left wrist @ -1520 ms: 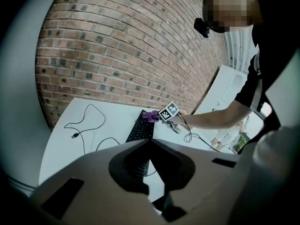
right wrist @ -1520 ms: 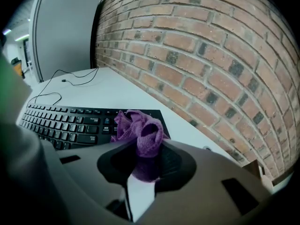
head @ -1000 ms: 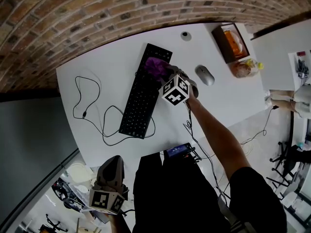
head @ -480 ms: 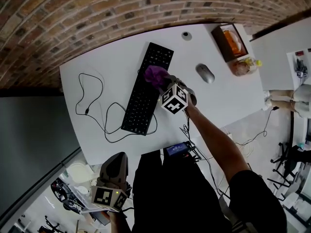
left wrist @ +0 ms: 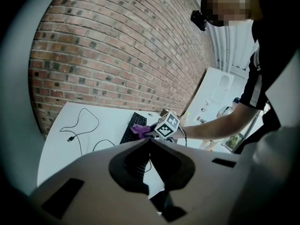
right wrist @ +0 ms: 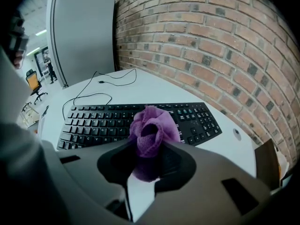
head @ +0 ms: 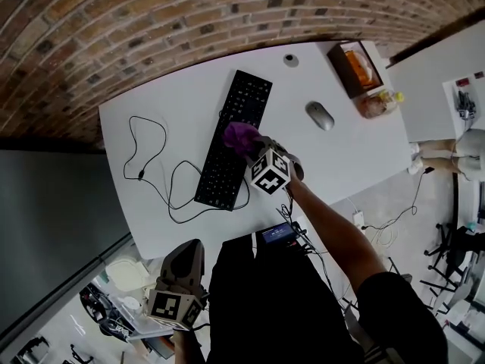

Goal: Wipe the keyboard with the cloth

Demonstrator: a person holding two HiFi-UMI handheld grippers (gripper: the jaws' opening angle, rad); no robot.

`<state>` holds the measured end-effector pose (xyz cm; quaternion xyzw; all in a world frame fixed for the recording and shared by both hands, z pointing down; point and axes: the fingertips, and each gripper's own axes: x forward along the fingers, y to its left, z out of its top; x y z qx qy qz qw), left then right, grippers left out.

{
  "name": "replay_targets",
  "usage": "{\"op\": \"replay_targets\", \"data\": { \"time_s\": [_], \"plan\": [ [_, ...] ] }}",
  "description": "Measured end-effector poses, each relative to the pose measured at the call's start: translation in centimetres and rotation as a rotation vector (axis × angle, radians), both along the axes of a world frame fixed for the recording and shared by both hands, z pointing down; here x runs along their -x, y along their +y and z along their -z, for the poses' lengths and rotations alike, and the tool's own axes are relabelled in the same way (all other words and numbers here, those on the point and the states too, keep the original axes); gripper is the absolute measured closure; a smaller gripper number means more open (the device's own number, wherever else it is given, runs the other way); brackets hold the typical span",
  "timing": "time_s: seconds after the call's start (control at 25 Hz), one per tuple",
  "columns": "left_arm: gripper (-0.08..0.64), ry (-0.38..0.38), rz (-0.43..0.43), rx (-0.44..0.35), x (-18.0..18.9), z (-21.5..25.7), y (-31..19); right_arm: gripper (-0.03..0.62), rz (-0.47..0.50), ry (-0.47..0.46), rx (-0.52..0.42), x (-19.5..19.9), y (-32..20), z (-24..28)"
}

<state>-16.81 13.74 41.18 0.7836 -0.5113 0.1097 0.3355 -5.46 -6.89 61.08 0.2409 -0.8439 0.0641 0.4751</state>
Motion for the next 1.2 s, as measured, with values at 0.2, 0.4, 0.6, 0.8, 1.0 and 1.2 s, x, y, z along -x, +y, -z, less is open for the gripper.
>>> {"op": "replay_targets", "data": {
  "time_s": [0.2, 0.4, 0.6, 0.8, 1.0, 1.2],
  "plan": [
    [0.546, -0.023, -0.031, -0.039, 0.9, -0.6, 0.5, 0.488, -0.001, -0.002, 0.019, 0.8, 1.9, -0.1],
    [0.546, -0.023, -0.046, -0.043, 1.0, -0.9, 0.6, 0.486, 0.014, 0.001, 0.041, 1.4, 4.2, -0.1],
    [0.546, -0.02, -0.059, -0.044, 0.8, -1.0, 0.5, 0.486, 0.037, 0.002, 0.059, 1.9, 6.5, 0.0],
    [0.546, -0.009, -0.066, -0.051, 0.7, -1.2, 0.3, 0.486, 0.061, 0.001, 0.08, 2.7, 8.7, 0.0],
    [0.546, 0.002, -0.066, -0.056, 0.6, -1.3, 0.7, 0.486, 0.099, -0.001, 0.101, 3.6, 11.4, 0.1],
    [0.546, 0.015, -0.063, -0.068, 0.6, -1.2, 0.7, 0.486, 0.134, -0.001, 0.125, 4.3, 13.7, 0.2]
  ]
}}
